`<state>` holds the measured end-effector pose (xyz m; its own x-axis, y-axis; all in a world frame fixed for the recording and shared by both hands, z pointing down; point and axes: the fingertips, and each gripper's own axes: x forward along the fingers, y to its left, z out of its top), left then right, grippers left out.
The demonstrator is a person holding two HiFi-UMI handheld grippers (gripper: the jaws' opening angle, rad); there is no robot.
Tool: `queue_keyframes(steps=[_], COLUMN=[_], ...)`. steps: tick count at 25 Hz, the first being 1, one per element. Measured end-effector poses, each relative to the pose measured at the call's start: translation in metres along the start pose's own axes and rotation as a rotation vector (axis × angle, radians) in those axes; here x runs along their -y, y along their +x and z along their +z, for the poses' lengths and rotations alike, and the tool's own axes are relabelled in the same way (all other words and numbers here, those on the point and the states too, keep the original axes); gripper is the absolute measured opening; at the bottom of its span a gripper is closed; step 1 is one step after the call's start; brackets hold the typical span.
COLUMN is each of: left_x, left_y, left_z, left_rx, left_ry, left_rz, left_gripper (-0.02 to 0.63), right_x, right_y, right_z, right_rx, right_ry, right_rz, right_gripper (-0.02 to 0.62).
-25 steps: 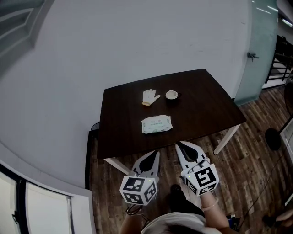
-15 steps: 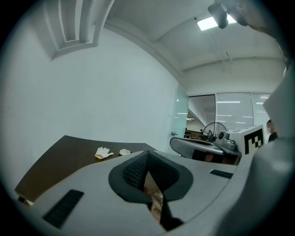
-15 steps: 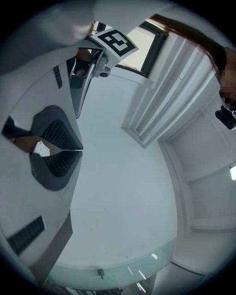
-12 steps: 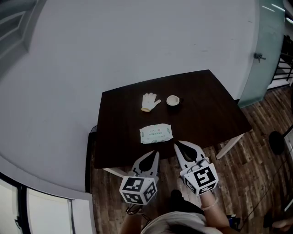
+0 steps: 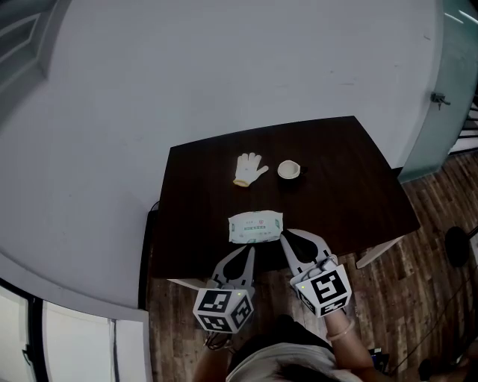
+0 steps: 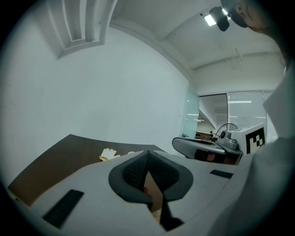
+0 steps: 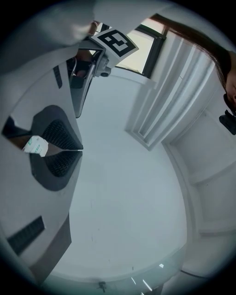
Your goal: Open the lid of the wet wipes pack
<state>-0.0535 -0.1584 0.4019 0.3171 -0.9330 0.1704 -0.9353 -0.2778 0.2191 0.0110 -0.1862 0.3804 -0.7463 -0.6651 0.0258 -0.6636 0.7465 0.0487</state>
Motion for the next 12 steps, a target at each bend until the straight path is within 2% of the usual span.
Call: queue_keyframes(steps=[6,12], left_x=[-0.023,-0.043], left_y=[0.011,0.026], left_z=[-0.012,-0.025], left_rx=[-0.024,-0.042], left_ry=[-0.037,-0.047], left_rz=[0.053,0.055], left_gripper=[0.014,0.014], right_x=[0.006,0.008], right_y=[0.027,0.053], right_z=[-0.012,-0.028], right_rx=[-0.038,-0.062], right_ry=[-0.016,-0.027], right_rz=[0.054,0.079], right_gripper=[0.006,0.014])
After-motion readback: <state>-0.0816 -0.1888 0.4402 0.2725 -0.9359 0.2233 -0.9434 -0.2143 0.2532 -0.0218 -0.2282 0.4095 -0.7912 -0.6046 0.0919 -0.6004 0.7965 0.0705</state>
